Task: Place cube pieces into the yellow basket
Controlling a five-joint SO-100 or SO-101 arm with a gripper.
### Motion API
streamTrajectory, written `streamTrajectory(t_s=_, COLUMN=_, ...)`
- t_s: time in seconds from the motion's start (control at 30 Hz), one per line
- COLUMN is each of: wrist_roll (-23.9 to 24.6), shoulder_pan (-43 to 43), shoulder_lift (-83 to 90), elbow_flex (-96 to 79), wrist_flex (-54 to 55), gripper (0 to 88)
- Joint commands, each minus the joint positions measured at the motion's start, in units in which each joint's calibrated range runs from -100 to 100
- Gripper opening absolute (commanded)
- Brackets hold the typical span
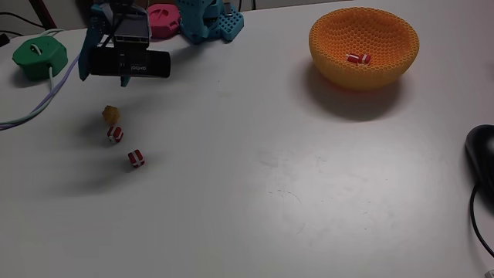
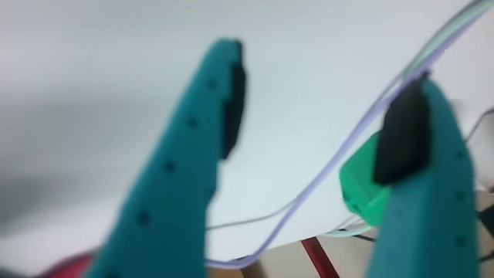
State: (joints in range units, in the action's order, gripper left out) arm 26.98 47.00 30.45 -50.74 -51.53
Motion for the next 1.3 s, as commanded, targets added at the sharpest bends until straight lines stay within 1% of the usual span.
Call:
streamTrajectory(t_s=0.0, wrist_roll=0.10, shoulder_pan=-0.31, shoulder_lift=-3.17, elbow_flex=-0.06, wrist_flex=5.30, gripper=29.9)
streamTrajectory(t_s=0.1, wrist_roll=0.10, shoulder_pan=-1.89, shoulder_lift=-10.37, elbow_flex=3.99, wrist_flex=7.65, gripper=29.6)
streamTrajectory(t_s=0.23, wrist_roll=0.24, shoulder_pan=-3.29, shoulder_lift=-17.00, elbow_flex=9.57, wrist_flex=7.30, gripper=29.3)
streamTrajectory(t_s=0.4, wrist_roll=0.59, shoulder_pan=-3.76, shoulder_lift=-20.60, elbow_flex=11.31, wrist_flex=9.74, gripper=29.0)
streamTrajectory(t_s=0.67, wrist_roll=0.63, shoulder_pan=-1.62, shoulder_lift=-24.67, elbow_flex=12.46, wrist_flex=11.91, gripper=26.9)
streamTrajectory(t_s=0.77, wrist_roll=0.83, shoulder_pan=-1.15, shoulder_lift=-26.57, elbow_flex=12.85, wrist_flex=12.69, gripper=23.4)
streamTrajectory(t_s=0.97, wrist_roll=1.17, shoulder_pan=-0.96, shoulder_lift=-27.42, elbow_flex=13.04, wrist_flex=14.25, gripper=10.5)
streamTrajectory(t_s=1.07, wrist_roll=0.54, shoulder_pan=-1.34, shoulder_lift=-27.23, elbow_flex=13.52, wrist_flex=13.91, gripper=0.0)
streamTrajectory(t_s=1.2, wrist_roll=-1.03, shoulder_pan=-4.41, shoulder_lift=-22.68, elbow_flex=15.45, wrist_flex=8.95, gripper=0.0)
streamTrajectory(t_s=1.27, wrist_roll=-1.90, shoulder_pan=-7.67, shoulder_lift=-18.80, elbow_flex=18.72, wrist_flex=2.61, gripper=0.0)
